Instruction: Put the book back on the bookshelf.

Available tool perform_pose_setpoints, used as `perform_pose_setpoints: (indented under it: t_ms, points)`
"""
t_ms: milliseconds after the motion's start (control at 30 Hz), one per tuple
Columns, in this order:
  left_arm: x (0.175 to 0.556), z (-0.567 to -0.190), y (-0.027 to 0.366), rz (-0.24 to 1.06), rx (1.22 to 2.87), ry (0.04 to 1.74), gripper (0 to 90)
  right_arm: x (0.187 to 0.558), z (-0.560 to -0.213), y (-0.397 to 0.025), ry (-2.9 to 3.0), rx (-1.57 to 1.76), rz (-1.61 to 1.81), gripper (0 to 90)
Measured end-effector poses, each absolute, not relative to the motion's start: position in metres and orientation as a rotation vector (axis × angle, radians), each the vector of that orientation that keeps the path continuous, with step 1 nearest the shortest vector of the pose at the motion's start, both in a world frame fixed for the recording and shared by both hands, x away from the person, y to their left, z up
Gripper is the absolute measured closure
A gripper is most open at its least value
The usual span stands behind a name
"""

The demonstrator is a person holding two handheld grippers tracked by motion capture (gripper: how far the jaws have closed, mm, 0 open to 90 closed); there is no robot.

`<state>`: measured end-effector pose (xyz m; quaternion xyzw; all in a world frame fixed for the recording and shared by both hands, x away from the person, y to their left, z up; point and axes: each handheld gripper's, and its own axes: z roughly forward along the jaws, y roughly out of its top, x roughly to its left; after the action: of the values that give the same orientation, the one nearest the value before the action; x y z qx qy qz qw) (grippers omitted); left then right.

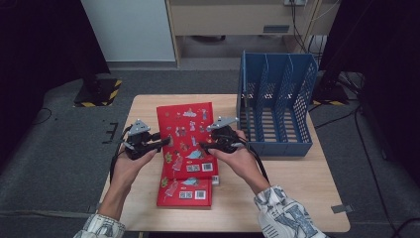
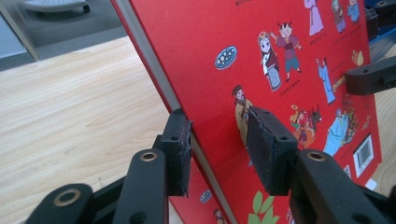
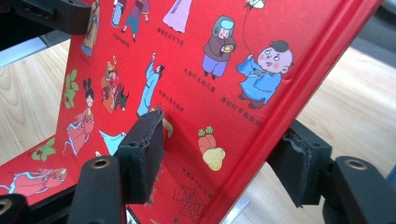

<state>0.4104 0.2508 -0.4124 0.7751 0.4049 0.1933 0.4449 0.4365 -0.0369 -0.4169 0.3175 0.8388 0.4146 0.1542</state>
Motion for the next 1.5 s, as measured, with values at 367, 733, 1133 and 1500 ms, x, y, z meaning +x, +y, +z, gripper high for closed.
perform_pose_setpoints:
  t_ms: [367, 733, 1133, 1500]
  points:
    - [0.411, -0.402, 0.250, 0.532, 1.910, 0.984, 65.6, 0.440, -0.411, -0.036, 2.358, 0.912, 1.172, 43.9]
    - [0.413, -0.397, 0.249, 0.572, 1.911, 0.984, 65.7, 0.441, -0.404, -0.034, 2.324, 0.891, 1.175, 48.0]
    - [0.416, -0.394, 0.249, 0.598, 1.892, 0.993, 64.6, 0.444, -0.402, -0.032, 2.296, 0.908, 1.183, 48.5]
    - [0.408, -0.396, 0.253, 0.604, 1.931, 0.960, 64.1, 0.433, -0.404, -0.034, 2.296, 0.868, 1.206, 52.6]
